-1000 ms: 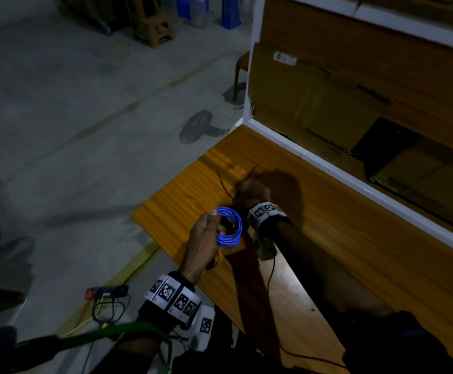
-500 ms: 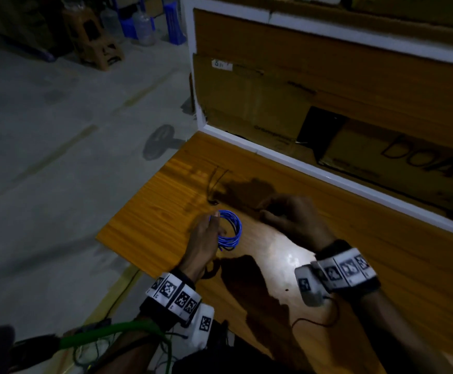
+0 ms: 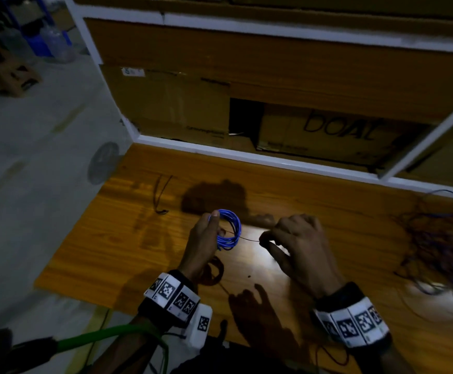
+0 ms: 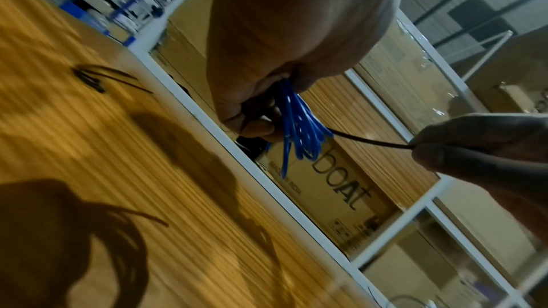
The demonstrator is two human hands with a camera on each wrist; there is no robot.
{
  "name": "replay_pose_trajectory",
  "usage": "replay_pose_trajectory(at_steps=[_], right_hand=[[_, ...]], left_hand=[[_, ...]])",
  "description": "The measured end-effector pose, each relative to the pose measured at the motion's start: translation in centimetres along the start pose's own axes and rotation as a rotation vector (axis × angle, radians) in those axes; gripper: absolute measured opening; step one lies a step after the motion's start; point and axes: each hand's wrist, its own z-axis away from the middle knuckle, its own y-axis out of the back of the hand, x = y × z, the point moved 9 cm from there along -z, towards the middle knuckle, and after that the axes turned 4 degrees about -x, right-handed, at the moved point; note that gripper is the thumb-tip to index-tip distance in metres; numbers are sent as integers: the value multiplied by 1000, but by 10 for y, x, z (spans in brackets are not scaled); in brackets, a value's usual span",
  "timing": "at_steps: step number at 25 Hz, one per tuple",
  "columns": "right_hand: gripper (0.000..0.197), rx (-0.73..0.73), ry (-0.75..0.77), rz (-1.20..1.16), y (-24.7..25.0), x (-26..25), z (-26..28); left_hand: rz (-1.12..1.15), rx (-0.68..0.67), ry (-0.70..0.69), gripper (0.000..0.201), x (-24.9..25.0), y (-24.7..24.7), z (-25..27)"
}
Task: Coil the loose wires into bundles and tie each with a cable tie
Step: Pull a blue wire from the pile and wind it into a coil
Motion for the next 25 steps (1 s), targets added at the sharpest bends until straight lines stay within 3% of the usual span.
replay_pose_trajectory(at_steps=[5,13,25], right_hand=[[10,79,-41,80,14,6,13],[17,160,-92,60,21,5,25],[11,43,-10,76,11,-7,11]], left_hand=[[-108,-60,-82,35,17,-33,2],[-239,-8,-178,31,34,-46,3],[-293,-5,-239,29,43,-42,5]])
